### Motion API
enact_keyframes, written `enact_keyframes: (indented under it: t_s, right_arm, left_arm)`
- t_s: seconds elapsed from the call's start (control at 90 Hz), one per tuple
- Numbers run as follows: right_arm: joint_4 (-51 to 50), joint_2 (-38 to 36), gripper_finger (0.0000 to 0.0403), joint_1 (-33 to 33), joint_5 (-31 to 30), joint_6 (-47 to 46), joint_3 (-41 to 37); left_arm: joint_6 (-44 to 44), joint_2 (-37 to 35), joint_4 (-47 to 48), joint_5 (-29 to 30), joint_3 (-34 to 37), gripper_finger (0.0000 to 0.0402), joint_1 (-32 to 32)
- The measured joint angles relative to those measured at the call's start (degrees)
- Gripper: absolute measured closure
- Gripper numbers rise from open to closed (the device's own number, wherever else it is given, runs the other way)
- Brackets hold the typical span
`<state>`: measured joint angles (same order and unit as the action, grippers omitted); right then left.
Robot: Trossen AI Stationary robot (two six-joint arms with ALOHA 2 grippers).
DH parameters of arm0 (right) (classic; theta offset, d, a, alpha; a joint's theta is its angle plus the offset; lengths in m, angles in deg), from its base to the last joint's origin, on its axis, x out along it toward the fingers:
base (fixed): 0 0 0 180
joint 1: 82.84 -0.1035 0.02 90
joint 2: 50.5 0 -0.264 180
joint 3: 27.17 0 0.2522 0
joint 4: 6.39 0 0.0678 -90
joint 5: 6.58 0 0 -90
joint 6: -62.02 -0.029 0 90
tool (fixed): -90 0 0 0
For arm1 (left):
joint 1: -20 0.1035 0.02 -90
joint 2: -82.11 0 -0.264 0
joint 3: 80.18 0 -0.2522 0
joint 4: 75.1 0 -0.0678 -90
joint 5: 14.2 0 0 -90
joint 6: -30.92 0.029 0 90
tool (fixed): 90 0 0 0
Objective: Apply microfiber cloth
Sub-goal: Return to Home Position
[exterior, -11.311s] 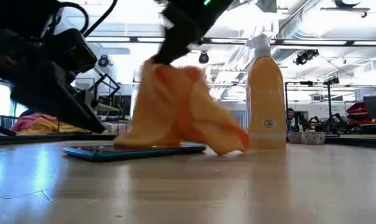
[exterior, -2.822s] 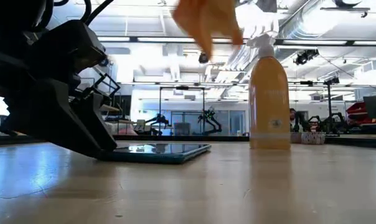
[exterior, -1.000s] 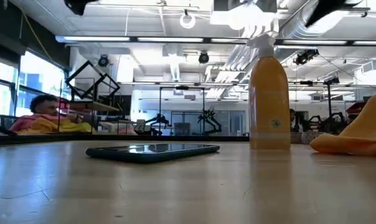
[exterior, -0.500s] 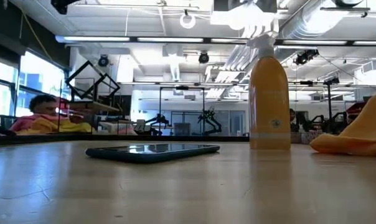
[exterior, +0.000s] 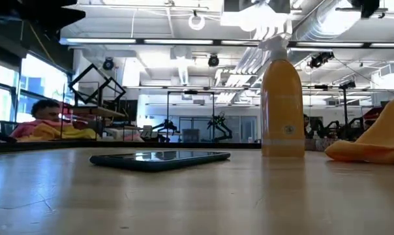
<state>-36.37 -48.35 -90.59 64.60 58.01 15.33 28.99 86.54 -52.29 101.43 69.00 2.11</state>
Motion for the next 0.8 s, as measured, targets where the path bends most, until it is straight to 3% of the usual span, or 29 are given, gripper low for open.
enact_keyframes:
  t_s: [0.144,0.333,0.6,0.8]
  right_arm:
    - [14.2,-1.6,0.0210,0.0,4.3,-2.0,-13.9]
    - [40.8,3.4,0.0210,3.8,8.6,-3.1,-28.2]
    - [40.9,7.1,0.0227,12.9,24.9,-10.5,-27.9]
    - [38.0,7.5,0.0324,13.4,27.9,-6.7,-28.2]
  left_arm:
    - [0.0,-2.0,-8.8,-0.5,7.8,0.0234,0.3]
    - [-1.9,-1.7,-24.6,-9.9,16.5,0.0246,6.2]
    - [-4.4,-1.8,-23.9,-24.4,16.2,0.0291,18.0]
    - [-3.6,-2.9,-19.2,-31.0,16.3,0.0331,23.1]
